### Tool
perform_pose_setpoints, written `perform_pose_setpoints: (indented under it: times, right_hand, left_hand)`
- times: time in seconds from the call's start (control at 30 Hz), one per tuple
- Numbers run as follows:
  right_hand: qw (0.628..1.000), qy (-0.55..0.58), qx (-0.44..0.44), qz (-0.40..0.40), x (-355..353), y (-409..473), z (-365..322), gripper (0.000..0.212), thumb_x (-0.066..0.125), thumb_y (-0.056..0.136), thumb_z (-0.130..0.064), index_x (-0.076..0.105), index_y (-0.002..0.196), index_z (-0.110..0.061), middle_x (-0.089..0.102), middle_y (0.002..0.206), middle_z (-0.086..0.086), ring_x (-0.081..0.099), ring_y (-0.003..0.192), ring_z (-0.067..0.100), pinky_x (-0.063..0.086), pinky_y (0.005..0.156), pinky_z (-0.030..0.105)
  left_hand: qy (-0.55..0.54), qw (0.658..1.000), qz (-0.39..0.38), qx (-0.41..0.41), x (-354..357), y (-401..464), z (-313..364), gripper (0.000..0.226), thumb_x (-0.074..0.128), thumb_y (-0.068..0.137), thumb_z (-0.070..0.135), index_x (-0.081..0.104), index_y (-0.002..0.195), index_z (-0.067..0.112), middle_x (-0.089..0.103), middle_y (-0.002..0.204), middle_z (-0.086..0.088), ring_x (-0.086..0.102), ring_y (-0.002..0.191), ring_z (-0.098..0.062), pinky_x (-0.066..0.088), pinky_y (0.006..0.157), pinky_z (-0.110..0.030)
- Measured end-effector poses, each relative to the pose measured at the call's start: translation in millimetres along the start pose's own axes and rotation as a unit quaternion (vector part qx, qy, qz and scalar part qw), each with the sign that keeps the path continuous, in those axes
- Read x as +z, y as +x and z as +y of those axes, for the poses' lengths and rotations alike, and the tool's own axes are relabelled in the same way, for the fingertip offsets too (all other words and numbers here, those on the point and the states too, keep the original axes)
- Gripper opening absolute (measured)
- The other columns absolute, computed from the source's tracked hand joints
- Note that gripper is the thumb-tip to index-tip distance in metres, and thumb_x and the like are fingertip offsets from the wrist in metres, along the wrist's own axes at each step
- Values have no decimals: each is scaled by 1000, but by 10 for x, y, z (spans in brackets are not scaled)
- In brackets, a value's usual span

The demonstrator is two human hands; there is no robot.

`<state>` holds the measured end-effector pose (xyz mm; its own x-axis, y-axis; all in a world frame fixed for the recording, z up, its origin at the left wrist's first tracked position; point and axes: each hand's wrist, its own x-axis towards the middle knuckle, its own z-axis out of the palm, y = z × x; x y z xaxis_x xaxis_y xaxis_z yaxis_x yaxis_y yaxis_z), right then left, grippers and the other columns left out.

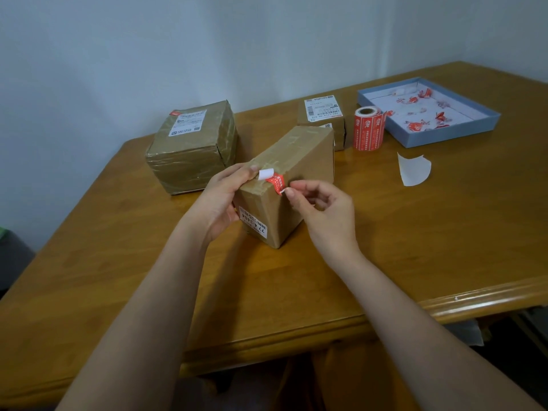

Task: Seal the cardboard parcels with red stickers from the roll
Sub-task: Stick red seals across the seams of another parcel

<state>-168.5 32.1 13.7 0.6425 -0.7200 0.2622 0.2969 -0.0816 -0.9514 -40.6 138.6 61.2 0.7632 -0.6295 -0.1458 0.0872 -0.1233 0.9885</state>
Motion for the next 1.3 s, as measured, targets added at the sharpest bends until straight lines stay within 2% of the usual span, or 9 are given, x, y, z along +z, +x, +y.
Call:
perform_pose_setpoints:
  times: [0.13,0.27,0.4,0.53,0.77,0.9,1.0,1.1,1.3]
  right_hand:
    - [990,85,108,-29,38,-27,-34,11,75,81,-20,73,90,-15,73,81,-2,68,77,8,55,72,21]
    - [958,154,238,-50,53,16,-112,13,74,82,-19,73,89,-8,70,75,2,63,70,9,57,73,24]
    - [930,205,296,-70,48,54,-186,11,72,84,-16,71,89,-7,69,75,2,61,68,9,56,70,24]
    - [919,231,313,-69,65,59,-199,7,70,85,-14,70,87,-8,67,71,1,60,66,9,54,64,21]
    - [918,243,309,-53,72,54,-215,5,68,87,-16,69,82,-18,66,71,-4,57,76,9,50,77,29]
    - [919,246,306,-30,-26,77,-247,2,67,88,-17,66,86,-17,66,79,-2,59,83,13,54,85,38]
    - [919,200,336,-51,-70,50,-213,18,73,83,-28,67,94,-14,69,85,1,62,85,14,55,87,42]
    - [920,157,343,-104,-18,4,-206,24,75,79,-36,70,88,-14,71,84,0,61,83,13,54,89,39]
    - [914,186,347,-99,77,39,-252,10,73,83,-25,69,85,-16,69,74,-4,57,77,10,50,83,32]
  left_hand:
    - [4,1000,1,2,-5,0,9,16,59,92,26,72,101,25,73,107,-7,65,101,-21,48,96,-48]
    - [2,1000,-1,5,1,-8,9,15,59,93,25,73,97,25,74,101,-5,65,97,-20,49,94,-46]
    - [4,1000,-9,8,-7,-2,5,15,59,93,26,72,100,26,74,101,-3,65,98,-19,51,90,-43]
    - [3,1000,-11,10,-11,2,1,15,59,92,27,72,101,26,73,101,-3,65,98,-20,50,90,-42]
    - [3,1000,-5,8,-17,12,-2,15,59,91,26,73,96,28,73,95,0,63,97,-20,48,89,-43]
    - [4,1000,0,1,-15,12,3,17,59,92,27,71,104,27,74,104,-2,65,105,-21,49,94,-46]
    - [7,1000,-1,3,-11,5,6,16,59,92,27,71,104,26,73,105,-3,64,104,-21,48,96,-48]
    - [8,1000,-10,7,-11,-5,12,16,58,93,26,72,99,26,72,103,-5,64,99,-21,46,98,-49]
    - [5,1000,-15,9,-8,-12,3,16,58,93,26,73,97,25,70,102,-6,62,97,-22,47,91,-44]
